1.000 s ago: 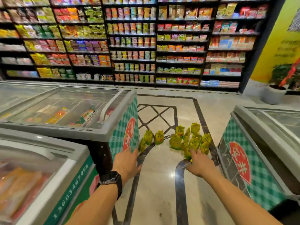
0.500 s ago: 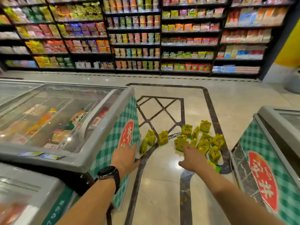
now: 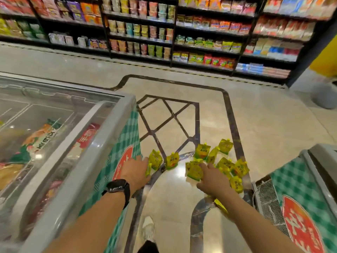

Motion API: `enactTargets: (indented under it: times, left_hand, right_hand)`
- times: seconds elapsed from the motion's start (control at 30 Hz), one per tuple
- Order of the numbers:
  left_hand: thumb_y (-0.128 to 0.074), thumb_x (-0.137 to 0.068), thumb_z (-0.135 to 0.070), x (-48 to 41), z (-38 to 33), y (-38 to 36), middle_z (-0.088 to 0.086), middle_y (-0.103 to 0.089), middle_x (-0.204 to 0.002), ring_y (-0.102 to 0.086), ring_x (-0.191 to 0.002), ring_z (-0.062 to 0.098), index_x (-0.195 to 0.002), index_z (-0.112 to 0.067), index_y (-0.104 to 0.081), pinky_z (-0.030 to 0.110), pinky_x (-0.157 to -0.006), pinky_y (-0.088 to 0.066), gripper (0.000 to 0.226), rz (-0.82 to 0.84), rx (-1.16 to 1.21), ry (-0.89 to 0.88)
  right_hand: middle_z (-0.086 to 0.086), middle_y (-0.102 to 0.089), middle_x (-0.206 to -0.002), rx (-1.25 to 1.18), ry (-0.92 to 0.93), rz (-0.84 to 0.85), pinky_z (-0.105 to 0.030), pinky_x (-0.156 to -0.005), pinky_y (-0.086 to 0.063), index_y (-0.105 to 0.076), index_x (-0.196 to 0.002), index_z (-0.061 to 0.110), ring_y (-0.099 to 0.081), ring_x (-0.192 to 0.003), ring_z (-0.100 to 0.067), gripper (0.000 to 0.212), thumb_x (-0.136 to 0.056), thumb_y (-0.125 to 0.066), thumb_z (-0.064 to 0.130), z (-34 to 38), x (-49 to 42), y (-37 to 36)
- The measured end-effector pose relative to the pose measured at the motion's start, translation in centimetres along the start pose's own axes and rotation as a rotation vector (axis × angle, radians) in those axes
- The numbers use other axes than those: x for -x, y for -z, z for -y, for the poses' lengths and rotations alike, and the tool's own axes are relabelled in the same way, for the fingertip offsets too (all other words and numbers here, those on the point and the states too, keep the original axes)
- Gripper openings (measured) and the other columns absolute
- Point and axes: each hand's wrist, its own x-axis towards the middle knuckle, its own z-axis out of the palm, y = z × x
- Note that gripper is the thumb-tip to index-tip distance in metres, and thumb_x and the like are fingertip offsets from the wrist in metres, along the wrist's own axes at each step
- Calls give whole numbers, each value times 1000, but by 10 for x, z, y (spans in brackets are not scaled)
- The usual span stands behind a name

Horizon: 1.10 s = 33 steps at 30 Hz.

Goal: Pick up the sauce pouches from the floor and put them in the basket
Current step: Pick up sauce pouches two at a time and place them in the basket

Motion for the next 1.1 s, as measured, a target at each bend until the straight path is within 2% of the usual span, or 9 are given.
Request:
enactTargets:
  times: [0.13, 0.27, 0.47, 0.63, 0.77, 0.87, 0.97, 1.03, 1.1]
  left_hand:
    - [-42, -100, -51, -50, 13, -7, 8, -54, -131, -63, -107, 27, -145, -19, -35, 34, -79, -52, 56, 74, 9, -34]
    - [-46, -98, -55, -96, 22, -15, 9, -55, -127, -63, -104, 26, -148, -17, -28, 34, -80, -53, 66, 141, 8, -53]
    - [-44, -97, -55, -167, 8, -80, 7, -51, -134, -60, -113, 29, -139, -21, -37, 38, -84, -50, 55, 244, 102, -1]
    - [-45, -95, -57, -243, -28, -207, 4, -52, -132, -62, -111, 26, -141, -22, -36, 35, -81, -51, 59, 296, 154, 46]
    - [-50, -94, -55, -323, -53, -342, 8, -47, -134, -57, -116, 32, -138, -17, -36, 40, -83, -51, 60, 267, 231, 156]
    - [-60, -89, -49, -388, -55, -440, 16, -49, -129, -55, -116, 38, -136, -11, -39, 46, -85, -51, 65, 150, 283, 224]
    - [-66, -85, -50, -448, -49, -515, 20, -45, -138, -55, -118, 40, -143, -8, -34, 46, -88, -50, 79, 76, 212, 273]
    - [-67, -87, -40, -476, -45, -545, 21, -53, -131, -60, -110, 41, -138, -9, -37, 45, -77, -51, 68, 23, 200, 314]
    - [-65, -88, -28, -496, -39, -564, 21, -63, -112, -64, -100, 42, -126, -7, -42, 41, -67, -46, 49, -38, 183, 303]
  right_hand:
    - [-10, -33, -151, -80, -31, 61, -42, -99, -46, -24, -153, 21, -42, -134, -33, 81, -84, -64, 40, 5, -53, 5]
    - [-9, -32, -151, -67, -43, 129, -41, -97, -45, -23, -153, 21, -39, -135, -32, 80, -87, -63, 42, 11, -100, -2]
    - [-6, -34, -146, -225, -17, 186, -37, -94, -46, -29, -149, 21, -41, -133, -28, 71, -88, -61, 38, 13, -188, -51]
    - [-6, -36, -142, -205, 68, 296, -38, -91, -49, -30, -148, 23, -43, -129, -28, 67, -89, -59, 35, -2, -281, -165]
    - [-8, -36, -142, -161, 149, 322, -41, -92, -49, -30, -149, 20, -44, -128, -31, 70, -87, -62, 31, -16, -387, -291]
    - [-11, -37, -140, -135, 204, 277, -43, -92, -50, -31, -147, 17, -45, -127, -33, 70, -86, -63, 29, -19, -469, -386]
    - [-14, -39, -141, -84, 297, 200, -46, -91, -51, -33, -145, 13, -47, -125, -36, 67, -87, -64, 27, -15, -546, -455]
    - [-15, -43, -138, -80, 367, 89, -44, -87, -51, -37, -140, 10, -53, -120, -37, 61, -87, -64, 24, -5, -592, -481]
    - [-17, -49, -130, -160, 438, -29, -40, -81, -47, -44, -130, 7, -56, -114, -37, 49, -87, -64, 19, 13, -630, -493]
